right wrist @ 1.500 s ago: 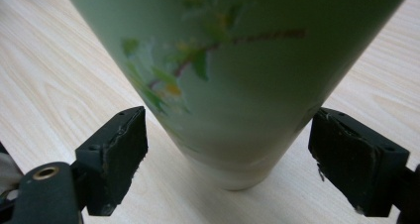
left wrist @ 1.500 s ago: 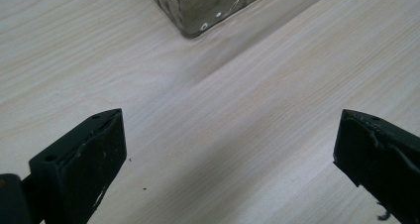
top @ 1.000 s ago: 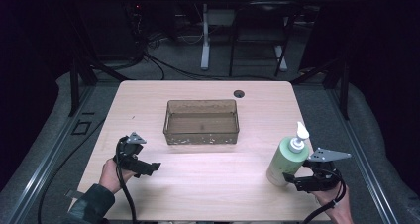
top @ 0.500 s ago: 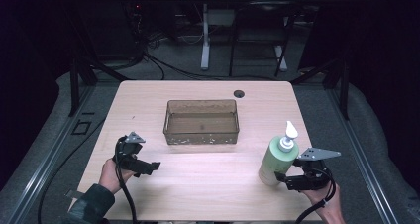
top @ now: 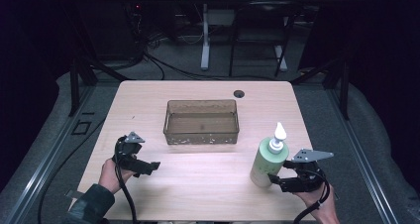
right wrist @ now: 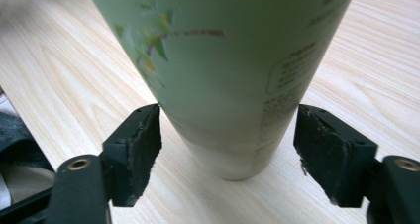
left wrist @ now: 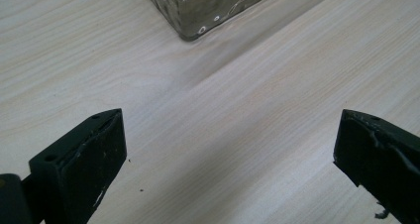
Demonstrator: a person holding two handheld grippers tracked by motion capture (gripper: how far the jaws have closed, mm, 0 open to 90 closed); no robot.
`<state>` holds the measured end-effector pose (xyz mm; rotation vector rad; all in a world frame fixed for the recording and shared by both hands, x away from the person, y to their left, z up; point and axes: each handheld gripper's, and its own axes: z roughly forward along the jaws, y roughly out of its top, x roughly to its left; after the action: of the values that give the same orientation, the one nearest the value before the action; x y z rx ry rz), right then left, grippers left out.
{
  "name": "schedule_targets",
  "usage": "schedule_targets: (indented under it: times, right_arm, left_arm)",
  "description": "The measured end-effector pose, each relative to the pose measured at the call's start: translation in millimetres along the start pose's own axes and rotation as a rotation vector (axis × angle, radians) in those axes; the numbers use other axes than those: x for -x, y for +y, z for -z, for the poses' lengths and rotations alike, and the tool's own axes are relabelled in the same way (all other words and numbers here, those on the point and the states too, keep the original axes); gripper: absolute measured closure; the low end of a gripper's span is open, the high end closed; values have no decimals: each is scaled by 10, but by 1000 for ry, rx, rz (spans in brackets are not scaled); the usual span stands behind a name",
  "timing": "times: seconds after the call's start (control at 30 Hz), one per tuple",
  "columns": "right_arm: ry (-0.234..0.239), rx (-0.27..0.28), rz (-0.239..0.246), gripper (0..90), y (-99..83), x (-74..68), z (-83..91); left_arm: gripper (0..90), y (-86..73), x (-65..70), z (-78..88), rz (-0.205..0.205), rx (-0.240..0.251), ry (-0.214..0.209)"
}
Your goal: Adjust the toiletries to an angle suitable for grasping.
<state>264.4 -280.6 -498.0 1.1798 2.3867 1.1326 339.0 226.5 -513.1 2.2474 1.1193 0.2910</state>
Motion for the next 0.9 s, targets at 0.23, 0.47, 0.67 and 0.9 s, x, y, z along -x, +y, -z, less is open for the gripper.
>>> schedule_targets:
  times: [0.23,0.47,0.67,0.9]
  right_arm:
    - [5,1,25,430,43,-77,-49]
    - [13,-1,60,487,79,-116,-101]
    - [25,2,70,517,107,-136,-149]
    - [48,5,91,545,177,-166,-254]
  left_arm:
    - [0,13,33,-17,-17,-11,-8]
    - [0,18,48,-13,-20,-9,-14]
    - [0,25,47,-15,-18,-8,-19]
    - [0,79,57,-20,-19,3,-23]
